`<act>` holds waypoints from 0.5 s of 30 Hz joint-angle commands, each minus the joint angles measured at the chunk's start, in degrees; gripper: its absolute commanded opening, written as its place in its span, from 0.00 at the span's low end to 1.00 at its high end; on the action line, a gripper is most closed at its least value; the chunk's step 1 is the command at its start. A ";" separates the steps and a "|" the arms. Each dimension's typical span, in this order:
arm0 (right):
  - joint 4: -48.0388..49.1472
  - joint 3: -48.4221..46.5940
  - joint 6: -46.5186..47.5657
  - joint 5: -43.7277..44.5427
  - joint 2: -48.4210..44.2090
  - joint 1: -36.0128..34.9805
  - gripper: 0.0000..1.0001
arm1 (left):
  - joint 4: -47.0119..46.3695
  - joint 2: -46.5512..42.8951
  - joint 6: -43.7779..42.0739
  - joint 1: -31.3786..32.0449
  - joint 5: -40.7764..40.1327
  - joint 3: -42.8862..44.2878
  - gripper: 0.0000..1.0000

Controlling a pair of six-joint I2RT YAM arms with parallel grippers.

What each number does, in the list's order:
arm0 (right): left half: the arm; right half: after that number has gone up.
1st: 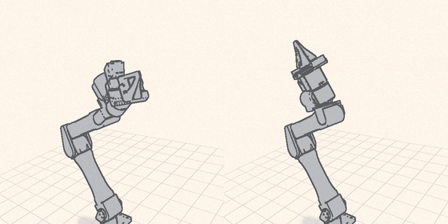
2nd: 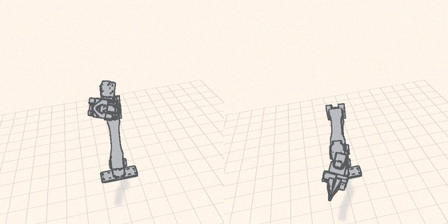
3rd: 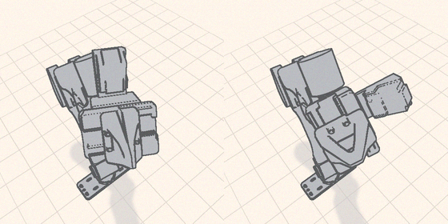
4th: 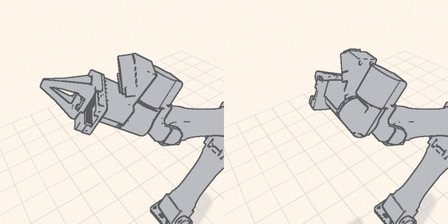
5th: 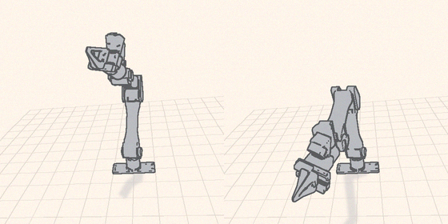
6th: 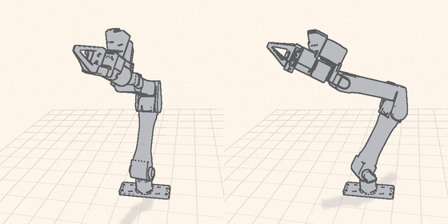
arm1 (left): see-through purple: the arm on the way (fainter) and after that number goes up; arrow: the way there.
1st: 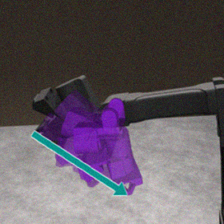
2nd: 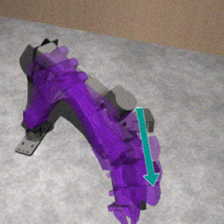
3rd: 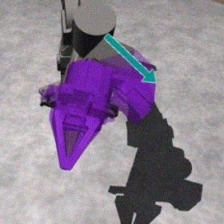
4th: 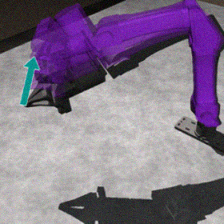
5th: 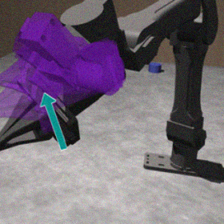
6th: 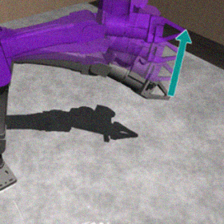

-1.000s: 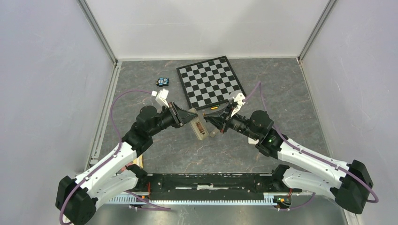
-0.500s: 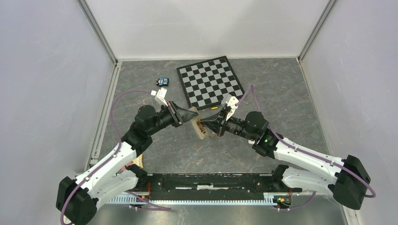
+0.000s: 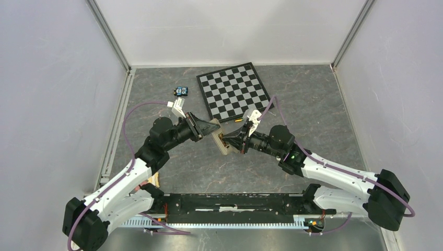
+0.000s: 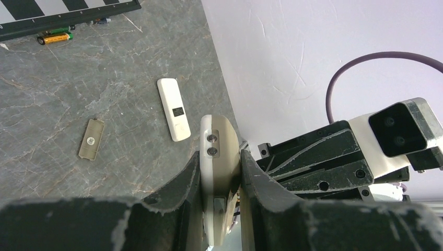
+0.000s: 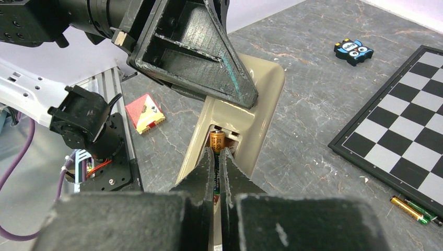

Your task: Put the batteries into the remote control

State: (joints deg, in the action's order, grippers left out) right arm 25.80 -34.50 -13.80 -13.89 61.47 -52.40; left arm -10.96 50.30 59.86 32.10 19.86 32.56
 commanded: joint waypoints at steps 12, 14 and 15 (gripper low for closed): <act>-0.32 1.39 3.01 3.33 -0.06 -0.16 0.15 | -3.50 0.18 2.46 -0.24 1.07 1.98 0.02; -1.23 0.96 2.70 3.76 -0.16 -0.24 0.16 | -3.16 0.18 2.27 -0.28 0.98 1.95 0.02; -1.66 0.85 2.43 4.15 -0.16 -0.23 0.16 | -3.03 0.18 2.13 -0.28 0.98 1.99 0.02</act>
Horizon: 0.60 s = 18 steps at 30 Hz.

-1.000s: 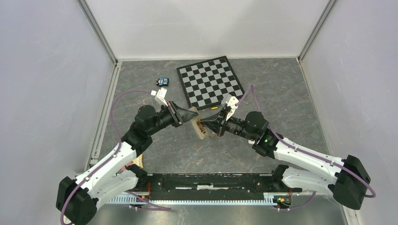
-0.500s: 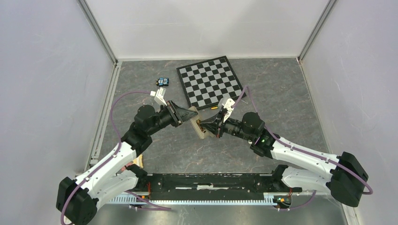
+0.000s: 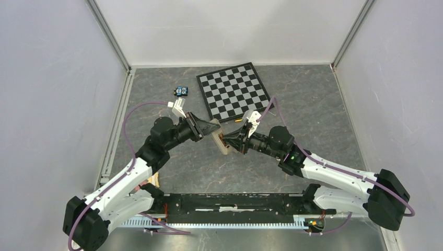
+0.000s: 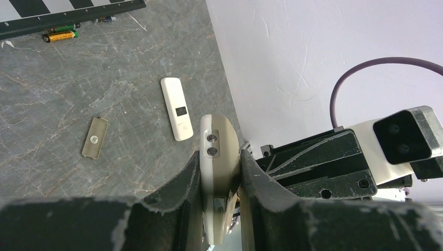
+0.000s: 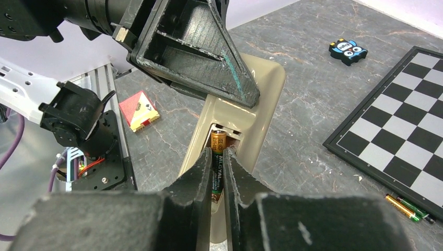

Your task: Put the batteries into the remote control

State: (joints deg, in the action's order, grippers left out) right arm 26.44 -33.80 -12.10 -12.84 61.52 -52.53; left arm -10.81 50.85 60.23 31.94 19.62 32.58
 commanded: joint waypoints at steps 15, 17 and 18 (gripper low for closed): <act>-4.72 -1.09 -1.98 4.11 -0.93 -0.03 0.27 | -1.26 -0.52 0.42 -0.13 0.52 2.12 0.02; -5.32 -1.48 -2.21 4.80 -1.05 -0.03 0.29 | -0.99 -0.62 0.25 -0.14 0.36 1.98 0.02; -5.49 -1.68 -2.38 4.99 -1.22 -0.02 0.30 | -0.82 -0.68 0.09 -0.13 0.25 1.98 0.02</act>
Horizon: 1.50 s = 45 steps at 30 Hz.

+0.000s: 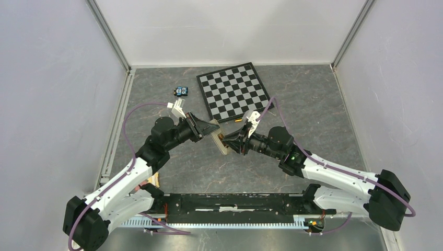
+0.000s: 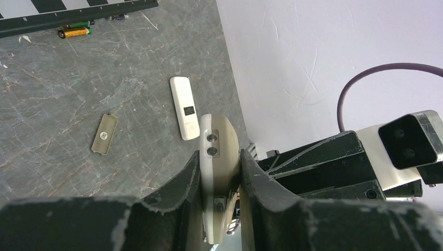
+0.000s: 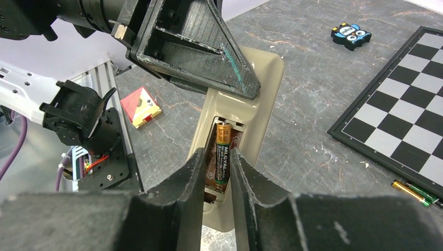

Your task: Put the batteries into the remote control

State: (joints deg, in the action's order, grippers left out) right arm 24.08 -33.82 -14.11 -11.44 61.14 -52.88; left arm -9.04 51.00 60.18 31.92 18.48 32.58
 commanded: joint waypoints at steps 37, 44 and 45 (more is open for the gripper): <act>-0.34 4.75 -62.43 9.50 -2.11 0.50 0.98 | -1.68 -0.95 -7.06 -0.28 -1.92 1.07 0.02; -3.13 2.53 -64.90 9.51 -0.28 0.45 0.98 | -3.48 -0.74 -6.15 -0.25 -1.43 1.31 0.02; -2.95 2.75 -65.67 9.51 -0.14 0.57 0.98 | -3.68 -0.84 -6.13 -0.28 -1.40 1.45 0.02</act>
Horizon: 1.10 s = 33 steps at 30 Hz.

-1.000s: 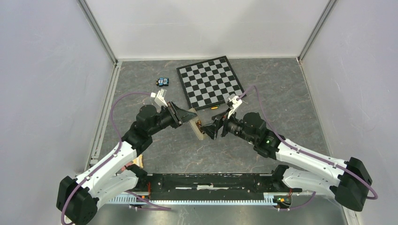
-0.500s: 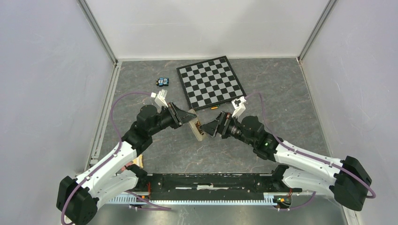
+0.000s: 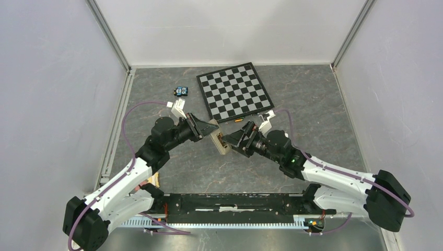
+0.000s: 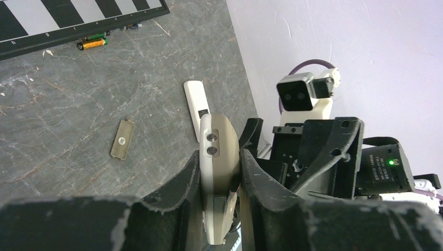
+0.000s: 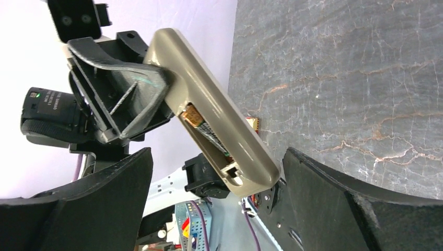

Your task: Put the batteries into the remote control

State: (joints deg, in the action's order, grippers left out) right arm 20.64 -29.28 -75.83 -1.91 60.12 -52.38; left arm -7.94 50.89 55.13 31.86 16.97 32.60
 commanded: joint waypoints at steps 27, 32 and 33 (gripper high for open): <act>11.81 -1.49 -14.10 -0.17 5.03 1.22 0.97 | -10.46 0.45 -3.23 -0.22 4.74 -0.07 0.02; 13.85 -0.02 -14.87 -0.33 4.99 1.65 0.93 | -10.69 0.40 -3.37 -0.21 4.82 -0.10 0.02; 13.90 0.09 -14.87 -0.50 4.92 1.84 0.92 | -10.69 0.42 -3.37 -0.21 4.91 -0.12 0.02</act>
State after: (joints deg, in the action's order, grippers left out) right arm 29.78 -29.21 -89.17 -1.67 65.32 -51.09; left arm -15.18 51.27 54.30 31.83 20.10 32.45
